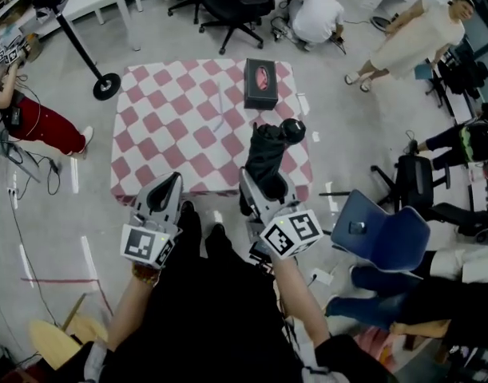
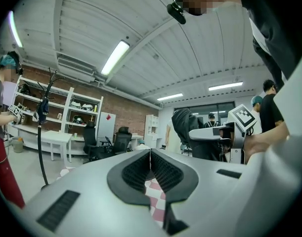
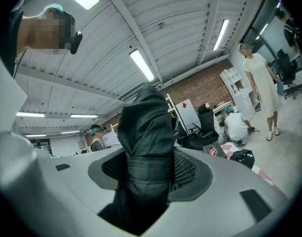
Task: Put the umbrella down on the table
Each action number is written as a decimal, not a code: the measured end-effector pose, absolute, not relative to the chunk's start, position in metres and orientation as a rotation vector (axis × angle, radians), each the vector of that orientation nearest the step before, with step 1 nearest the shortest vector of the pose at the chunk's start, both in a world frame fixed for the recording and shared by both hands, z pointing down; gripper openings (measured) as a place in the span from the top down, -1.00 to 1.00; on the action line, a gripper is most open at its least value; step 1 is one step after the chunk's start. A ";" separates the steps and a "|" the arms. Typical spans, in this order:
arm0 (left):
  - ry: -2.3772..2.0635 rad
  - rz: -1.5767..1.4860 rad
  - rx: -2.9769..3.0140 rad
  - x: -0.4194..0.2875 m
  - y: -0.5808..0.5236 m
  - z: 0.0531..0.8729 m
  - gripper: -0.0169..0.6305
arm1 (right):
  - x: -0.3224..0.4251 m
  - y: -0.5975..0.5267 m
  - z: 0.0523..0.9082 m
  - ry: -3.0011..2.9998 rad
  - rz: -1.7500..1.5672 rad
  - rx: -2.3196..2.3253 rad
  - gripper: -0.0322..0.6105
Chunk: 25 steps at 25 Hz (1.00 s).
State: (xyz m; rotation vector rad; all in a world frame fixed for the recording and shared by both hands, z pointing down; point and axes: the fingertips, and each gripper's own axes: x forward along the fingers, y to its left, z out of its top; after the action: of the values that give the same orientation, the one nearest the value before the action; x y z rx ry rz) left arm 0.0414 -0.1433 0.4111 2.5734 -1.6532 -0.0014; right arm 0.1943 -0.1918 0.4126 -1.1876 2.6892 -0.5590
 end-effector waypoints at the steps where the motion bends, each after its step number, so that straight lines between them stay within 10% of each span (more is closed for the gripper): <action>1: -1.652 -0.003 2.579 0.039 -0.150 0.410 0.91 | 0.193 -0.198 0.412 2.685 -0.566 -1.184 0.15; 25: -1.645 0.009 2.496 -0.029 -0.194 0.443 0.91 | 0.105 -0.304 0.430 2.784 -0.592 -1.128 0.15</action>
State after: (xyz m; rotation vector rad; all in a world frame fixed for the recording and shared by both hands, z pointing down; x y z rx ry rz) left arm -0.0294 -0.1939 0.4432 2.4962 -1.6448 0.0087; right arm 0.1046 -0.3040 0.4305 -1.1276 2.7839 -0.5922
